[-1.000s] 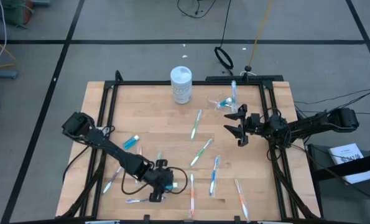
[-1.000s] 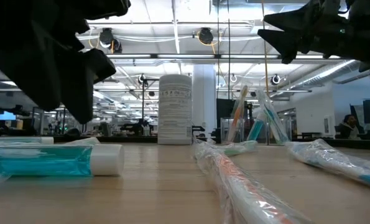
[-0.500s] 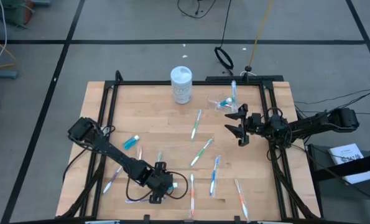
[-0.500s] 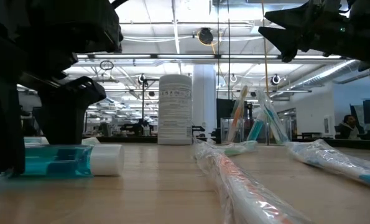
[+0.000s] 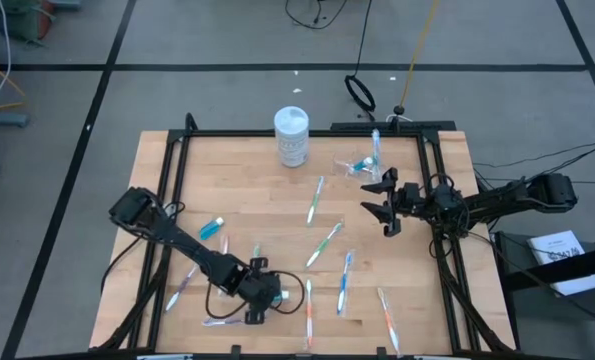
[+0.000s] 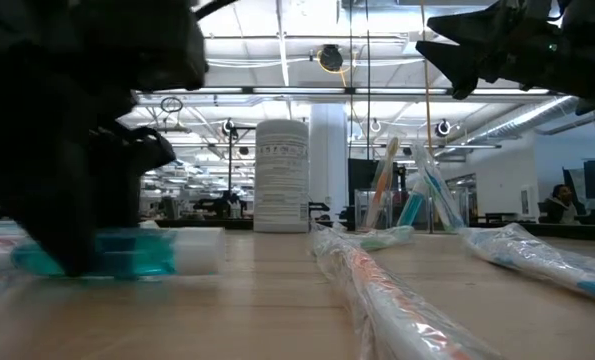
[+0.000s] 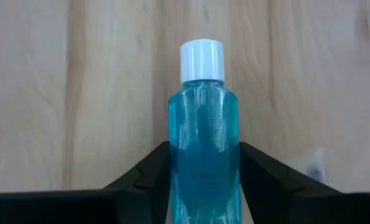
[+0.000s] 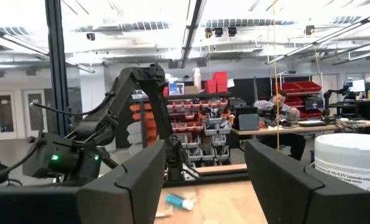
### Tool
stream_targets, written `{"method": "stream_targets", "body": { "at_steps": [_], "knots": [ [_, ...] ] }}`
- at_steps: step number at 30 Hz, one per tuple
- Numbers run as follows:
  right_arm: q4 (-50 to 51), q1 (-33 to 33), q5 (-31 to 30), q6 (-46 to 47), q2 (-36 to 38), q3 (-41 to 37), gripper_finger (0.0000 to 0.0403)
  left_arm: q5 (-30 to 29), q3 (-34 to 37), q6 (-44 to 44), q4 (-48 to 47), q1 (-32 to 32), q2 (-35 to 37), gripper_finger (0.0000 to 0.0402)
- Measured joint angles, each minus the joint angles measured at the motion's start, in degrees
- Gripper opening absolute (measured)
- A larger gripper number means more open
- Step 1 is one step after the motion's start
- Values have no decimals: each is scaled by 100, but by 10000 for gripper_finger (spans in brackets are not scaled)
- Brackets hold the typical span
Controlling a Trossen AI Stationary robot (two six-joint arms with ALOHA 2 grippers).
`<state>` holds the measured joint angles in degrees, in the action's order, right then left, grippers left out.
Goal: Pick & Place toothbrushing station
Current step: Put the mouthwash into the transparent mesh organizer
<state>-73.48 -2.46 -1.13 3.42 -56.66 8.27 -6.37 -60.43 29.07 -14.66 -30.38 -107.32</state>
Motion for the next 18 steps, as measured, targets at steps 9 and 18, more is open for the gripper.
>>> {"method": "stream_targets", "body": {
  "at_steps": [9,18],
  "knots": [
    [759,105,278,-303,-7,170,212,-1339,5,-1060,1143,869,376,183],
    [2548,111,279,-365,-26,721,205,-1215,5,-2448,2955,1899,401,181]
  ]
}}
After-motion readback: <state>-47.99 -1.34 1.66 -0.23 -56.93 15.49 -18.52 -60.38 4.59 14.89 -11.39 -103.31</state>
